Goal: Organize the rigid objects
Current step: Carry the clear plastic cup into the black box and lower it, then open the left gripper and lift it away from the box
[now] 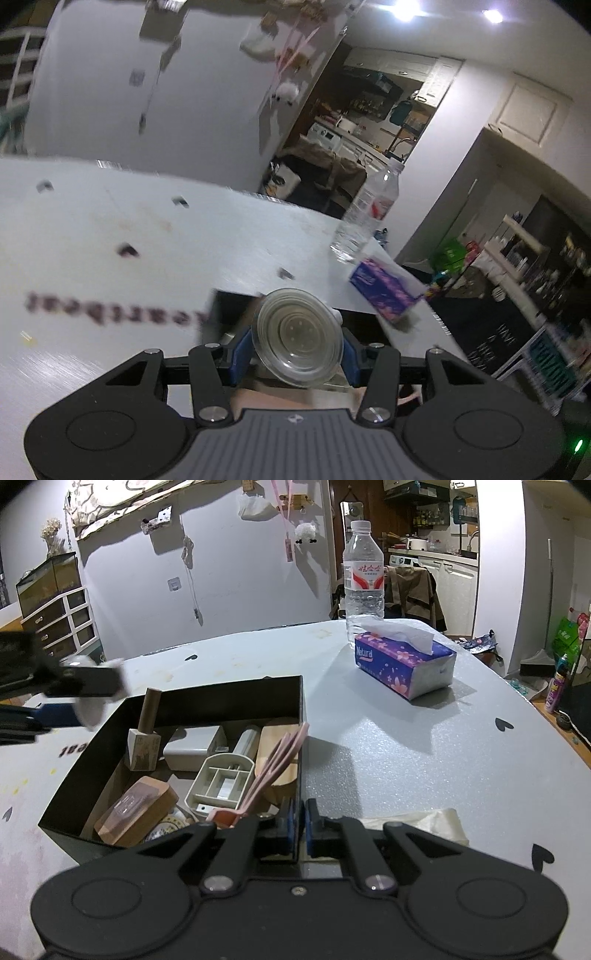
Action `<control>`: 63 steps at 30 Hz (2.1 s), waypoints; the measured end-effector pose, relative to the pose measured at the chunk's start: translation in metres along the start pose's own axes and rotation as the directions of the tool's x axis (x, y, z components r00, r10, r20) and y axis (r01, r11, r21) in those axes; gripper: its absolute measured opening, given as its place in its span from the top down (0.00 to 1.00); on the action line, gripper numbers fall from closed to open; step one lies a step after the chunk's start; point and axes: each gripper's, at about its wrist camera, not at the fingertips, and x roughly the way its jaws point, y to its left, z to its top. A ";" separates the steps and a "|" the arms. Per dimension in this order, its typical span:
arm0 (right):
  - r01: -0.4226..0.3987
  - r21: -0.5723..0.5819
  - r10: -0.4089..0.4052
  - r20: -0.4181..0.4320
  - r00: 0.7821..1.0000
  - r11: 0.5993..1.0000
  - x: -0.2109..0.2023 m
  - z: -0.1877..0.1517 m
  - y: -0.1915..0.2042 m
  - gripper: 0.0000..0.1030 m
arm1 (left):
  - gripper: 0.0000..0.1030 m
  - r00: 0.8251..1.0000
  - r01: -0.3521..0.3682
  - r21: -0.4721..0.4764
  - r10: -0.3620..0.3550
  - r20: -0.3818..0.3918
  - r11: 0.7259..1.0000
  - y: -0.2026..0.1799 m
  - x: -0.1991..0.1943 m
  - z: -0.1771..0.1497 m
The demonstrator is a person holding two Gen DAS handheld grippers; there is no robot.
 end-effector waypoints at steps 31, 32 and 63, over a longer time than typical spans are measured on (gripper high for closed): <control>-0.016 0.006 0.016 0.006 1.000 1.000 -0.001 -0.001 -0.003 0.93 | 0.23 0.993 -0.003 -0.124 -0.012 -0.118 0.992 -0.012 0.025 -0.013; -0.016 0.005 0.016 0.006 1.000 1.000 -0.001 -0.001 -0.003 0.93 | 0.23 0.993 -0.004 -0.115 -0.010 -0.117 0.993 -0.013 0.024 -0.013; 0.011 -0.039 -0.011 0.010 1.000 0.999 -0.004 0.000 0.004 0.94 | 0.00 0.972 -0.232 0.213 0.219 0.083 0.949 -0.024 -0.065 -0.027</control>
